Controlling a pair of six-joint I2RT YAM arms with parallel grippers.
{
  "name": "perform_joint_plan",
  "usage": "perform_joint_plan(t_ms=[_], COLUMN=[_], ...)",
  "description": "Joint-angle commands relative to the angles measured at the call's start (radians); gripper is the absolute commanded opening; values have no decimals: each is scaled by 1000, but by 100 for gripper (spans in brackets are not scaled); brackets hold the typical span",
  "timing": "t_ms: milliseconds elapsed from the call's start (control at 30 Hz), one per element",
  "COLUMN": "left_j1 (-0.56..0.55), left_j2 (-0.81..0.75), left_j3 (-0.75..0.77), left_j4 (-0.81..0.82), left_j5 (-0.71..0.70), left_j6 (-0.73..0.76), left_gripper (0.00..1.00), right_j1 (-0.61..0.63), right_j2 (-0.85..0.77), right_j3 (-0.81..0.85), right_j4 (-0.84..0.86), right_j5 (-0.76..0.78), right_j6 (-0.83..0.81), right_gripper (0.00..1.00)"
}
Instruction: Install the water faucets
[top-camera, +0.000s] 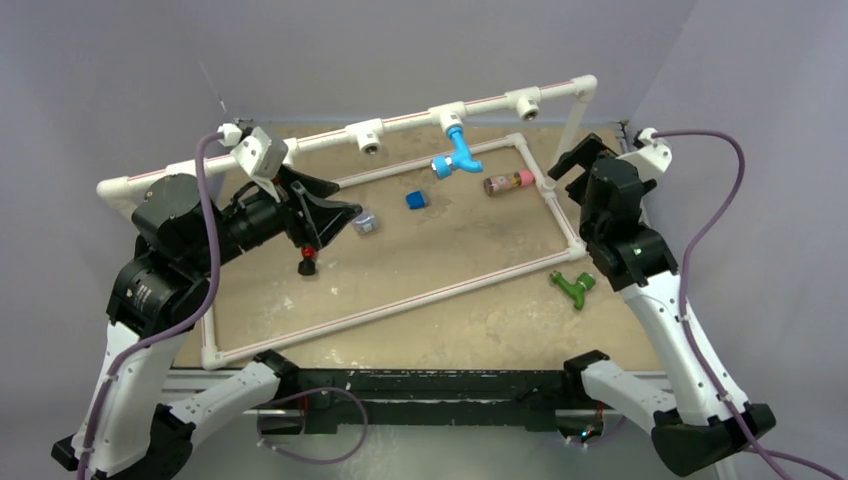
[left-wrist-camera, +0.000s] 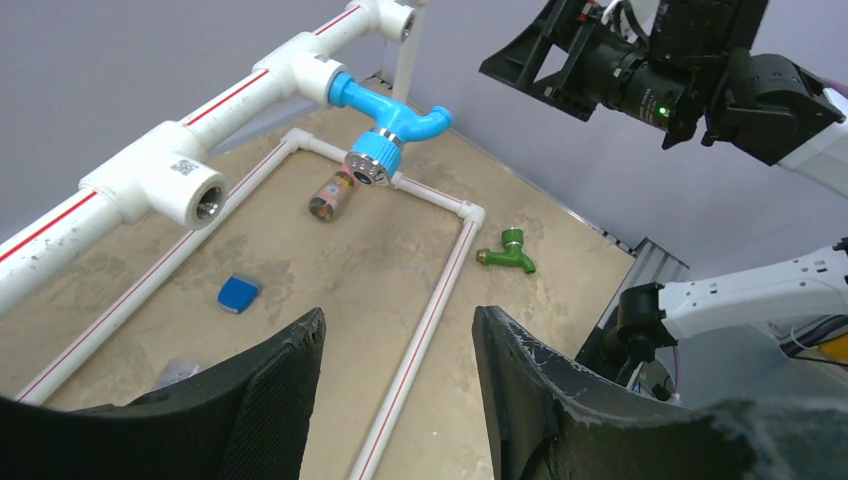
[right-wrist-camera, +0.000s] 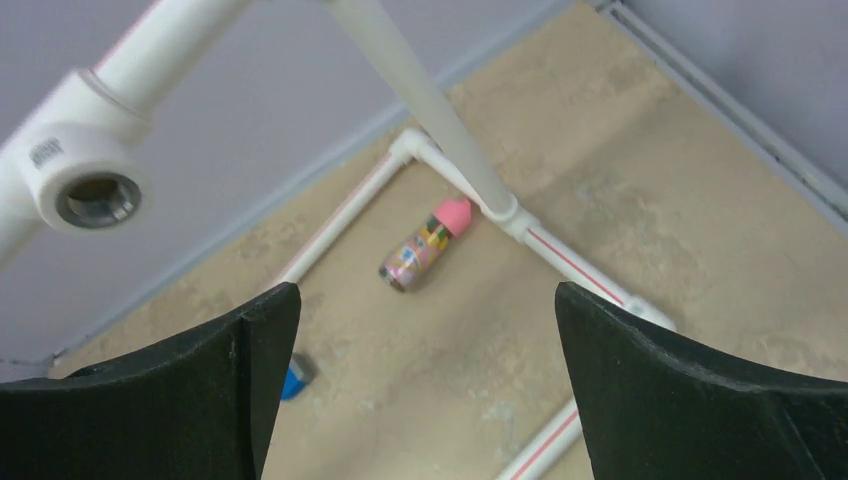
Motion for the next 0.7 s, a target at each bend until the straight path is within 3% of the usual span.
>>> perform_joint_plan(t_ms=[0, 100, 233, 400, 533, 667], left_j1=[-53, -72, -72, -72, -72, -72], left_j2=[-19, -19, -16, -32, -48, -49], left_j3=[-5, 4, -22, -78, -95, -93], left_j4=[-20, -49, -38, 8, 28, 18], left_j5=[-61, -154, -119, -77, -81, -87], left_j6=[26, 33, 5, -29, -48, -67], left_gripper=[55, 55, 55, 55, 55, 55], right_j1=[0, 1, 0, -1, -43, -144], right_j2=[28, 69, 37, -60, 40, 86], right_j3=[63, 57, -38, -152, -171, -257], right_j4=[-327, -423, -483, -430, -420, -296], right_j5=[-63, -79, -33, -33, -73, -185], right_j6=[143, 169, 235, 247, 262, 269], right_gripper=[99, 99, 99, 99, 99, 99])
